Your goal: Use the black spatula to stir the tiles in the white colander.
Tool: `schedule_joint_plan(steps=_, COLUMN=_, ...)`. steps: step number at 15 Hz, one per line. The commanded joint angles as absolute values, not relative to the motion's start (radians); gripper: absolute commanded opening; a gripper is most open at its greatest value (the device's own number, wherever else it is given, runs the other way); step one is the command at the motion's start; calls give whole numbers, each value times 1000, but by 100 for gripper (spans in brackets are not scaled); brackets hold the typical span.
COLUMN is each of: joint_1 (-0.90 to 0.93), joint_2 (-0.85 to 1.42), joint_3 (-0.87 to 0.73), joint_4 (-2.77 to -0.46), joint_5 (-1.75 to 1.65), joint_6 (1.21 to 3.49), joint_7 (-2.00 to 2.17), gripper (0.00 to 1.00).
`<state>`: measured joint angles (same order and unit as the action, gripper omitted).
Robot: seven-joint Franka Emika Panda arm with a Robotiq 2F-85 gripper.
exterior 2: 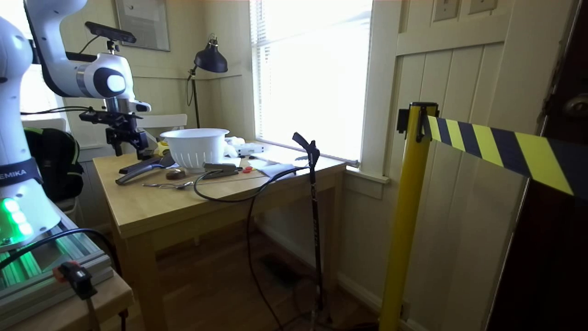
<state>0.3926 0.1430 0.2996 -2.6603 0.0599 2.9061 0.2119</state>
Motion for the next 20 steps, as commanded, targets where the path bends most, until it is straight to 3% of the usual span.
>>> schedule_joint_plan(steps=1, joint_1=441, joint_2=211, joint_3=264, joint_4=-2620, joint_5=-8, joint_6=2944, joint_7=309, gripper=100)
schedule_joint_plan(steps=13, joint_1=681, joint_2=321, joint_3=32, joint_4=-2571, joint_5=-237, joint_6=2984, joint_7=561, gripper=100)
schedule_joint_plan(steps=20, joint_1=798, joint_2=353, joint_3=-77, joint_4=-2561, joint_5=-230, joint_6=2987, joint_7=580, gripper=89)
